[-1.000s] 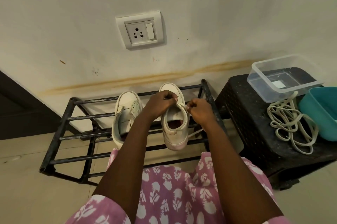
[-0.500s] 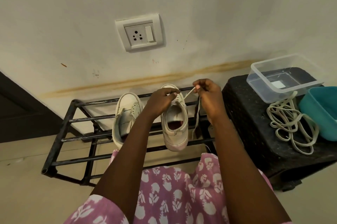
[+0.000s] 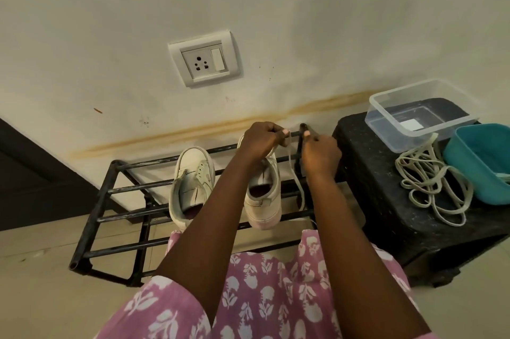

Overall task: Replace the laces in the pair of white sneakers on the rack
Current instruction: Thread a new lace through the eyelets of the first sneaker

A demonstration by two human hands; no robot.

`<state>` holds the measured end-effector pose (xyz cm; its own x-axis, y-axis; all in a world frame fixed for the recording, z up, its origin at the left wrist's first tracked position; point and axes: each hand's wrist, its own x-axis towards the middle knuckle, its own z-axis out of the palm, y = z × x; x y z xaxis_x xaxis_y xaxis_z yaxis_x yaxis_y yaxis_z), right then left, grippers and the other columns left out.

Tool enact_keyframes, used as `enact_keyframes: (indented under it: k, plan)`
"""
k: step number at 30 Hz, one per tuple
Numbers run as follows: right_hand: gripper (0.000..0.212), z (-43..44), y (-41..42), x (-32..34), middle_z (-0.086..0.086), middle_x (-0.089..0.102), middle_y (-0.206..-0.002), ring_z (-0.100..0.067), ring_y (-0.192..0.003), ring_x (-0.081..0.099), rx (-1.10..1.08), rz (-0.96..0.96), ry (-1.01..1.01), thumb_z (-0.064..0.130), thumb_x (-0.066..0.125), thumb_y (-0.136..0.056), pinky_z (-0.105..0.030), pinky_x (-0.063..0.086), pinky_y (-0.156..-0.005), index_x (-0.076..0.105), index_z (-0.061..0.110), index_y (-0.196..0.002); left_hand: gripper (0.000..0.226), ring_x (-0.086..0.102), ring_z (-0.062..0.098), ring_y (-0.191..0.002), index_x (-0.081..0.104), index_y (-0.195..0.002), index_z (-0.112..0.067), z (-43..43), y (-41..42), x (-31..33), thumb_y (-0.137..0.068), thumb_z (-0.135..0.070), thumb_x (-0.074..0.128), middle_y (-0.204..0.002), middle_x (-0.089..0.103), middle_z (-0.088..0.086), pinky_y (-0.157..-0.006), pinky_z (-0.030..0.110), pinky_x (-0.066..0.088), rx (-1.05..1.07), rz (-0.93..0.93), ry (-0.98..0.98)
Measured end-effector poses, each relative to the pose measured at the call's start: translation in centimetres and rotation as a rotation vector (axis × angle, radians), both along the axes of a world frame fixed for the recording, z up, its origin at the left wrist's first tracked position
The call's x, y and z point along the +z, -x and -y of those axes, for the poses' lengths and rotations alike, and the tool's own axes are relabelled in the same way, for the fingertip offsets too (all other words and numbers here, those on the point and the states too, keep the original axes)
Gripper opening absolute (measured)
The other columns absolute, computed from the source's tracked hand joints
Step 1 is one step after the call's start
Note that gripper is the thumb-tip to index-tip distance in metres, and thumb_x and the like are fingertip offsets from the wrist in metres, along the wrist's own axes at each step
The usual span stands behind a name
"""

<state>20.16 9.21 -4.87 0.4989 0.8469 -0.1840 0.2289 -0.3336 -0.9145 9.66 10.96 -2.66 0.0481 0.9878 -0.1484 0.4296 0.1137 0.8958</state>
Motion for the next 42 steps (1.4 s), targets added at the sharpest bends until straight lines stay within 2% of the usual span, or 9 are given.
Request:
enact_keyframes:
  k: [8,13,22,24,27,29,33,37,42]
  plan:
    - [0.013,0.1,0.2,1.5,-0.005,0.063,-0.094,-0.016,-0.08,0.059,0.094,-0.983,0.12,0.016,0.054,-0.094,-0.033,0.045,-0.089,0.06,0.013,-0.084,0.012,0.059,0.013,-0.078,0.07,-0.092,-0.005,1.8,-0.3,0.2,-0.087,-0.014,0.065,-0.082,0.066,0.005,-0.069,0.019,0.043,-0.076,-0.092,-0.012]
    - [0.007,-0.4,-1.5,3.4,-0.015,0.067,-0.11,-0.022,-0.094,0.065,-0.038,-0.869,-0.026,0.003,0.058,-0.09,-0.029,0.051,-0.077,0.063,0.003,-0.095,0.011,0.056,0.018,-0.096,0.073,-0.091,-0.017,2.0,-0.2,-0.5,-0.083,-0.023,0.069,-0.095,0.066,0.003,-0.086,0.031,0.041,-0.087,-0.307,-0.032]
    - [0.011,-2.0,-5.5,9.8,-0.002,0.067,-0.086,0.001,-0.061,0.062,0.074,-0.699,-0.214,0.002,0.064,-0.083,-0.011,0.04,-0.046,0.063,0.012,-0.079,0.023,0.045,0.028,-0.122,0.069,-0.105,-0.028,1.8,-1.3,-0.8,-0.086,-0.039,0.063,-0.115,0.062,0.002,-0.107,0.052,0.027,-0.257,-0.935,0.021]
    - [0.011,-2.2,-5.6,10.7,0.002,0.069,-0.075,0.0,-0.064,0.063,0.121,-0.676,-0.229,0.001,0.066,-0.081,-0.009,0.042,-0.056,0.064,0.011,-0.077,0.026,0.044,0.028,-0.123,0.067,-0.11,-0.027,1.8,-1.8,0.2,-0.086,-0.037,0.063,-0.119,0.059,0.002,-0.107,0.049,0.026,-0.259,-0.858,-0.02]
    - [0.014,-2.2,-5.0,11.1,0.002,0.069,-0.065,-0.011,-0.077,0.069,0.188,-0.642,-0.235,-0.002,0.065,-0.083,-0.019,0.047,-0.09,0.064,0.008,-0.073,0.043,0.054,0.021,-0.118,0.058,-0.125,-0.013,2.1,-3.3,3.1,-0.086,-0.032,0.065,-0.126,0.06,0.005,-0.099,0.033,0.038,-0.246,-0.191,-0.034]
    - [0.012,-1.8,-4.5,11.1,-0.004,0.072,-0.081,-0.017,-0.091,0.067,0.225,-0.577,-0.208,0.003,0.064,-0.085,-0.028,0.048,-0.087,0.066,0.009,-0.075,0.038,0.06,0.016,-0.107,0.061,-0.121,-0.009,2.1,-4.2,4.8,-0.088,-0.027,0.065,-0.116,0.066,0.005,-0.088,0.023,0.044,-0.142,0.089,-0.087]
    - [0.007,-1.0,-3.8,11.0,-0.003,0.07,-0.091,-0.006,-0.071,0.062,0.259,-0.502,-0.186,0.007,0.063,-0.087,-0.017,0.041,-0.058,0.069,0.006,-0.091,0.023,0.048,0.007,-0.059,0.066,-0.08,0.001,1.6,-4.8,6.2,-0.087,-0.021,0.065,-0.056,0.048,0.0,-0.06,0.023,0.034,0.088,0.108,-0.227]
    - [0.017,-1.1,-3.7,11.2,-0.002,0.068,-0.086,-0.004,-0.07,0.06,0.23,-0.543,-0.176,0.006,0.063,-0.087,-0.019,0.04,-0.063,0.067,0.002,-0.103,0.028,0.063,0.023,-0.093,0.072,-0.1,-0.005,1.8,-4.8,5.3,-0.083,-0.027,0.07,-0.098,0.072,0.011,-0.086,0.033,0.042,0.115,-0.012,-0.151]
    - [0.008,-1.4,-4.3,12.1,-0.003,0.067,-0.084,-0.01,-0.072,0.063,0.217,-0.5,-0.196,0.004,0.063,-0.085,-0.02,0.042,-0.06,0.065,0.009,-0.08,0.019,0.059,0.027,-0.106,0.074,-0.094,-0.014,1.7,-4.6,2.2,-0.085,-0.028,0.067,-0.101,0.071,0.006,-0.102,0.045,0.037,0.064,-0.246,-0.085]
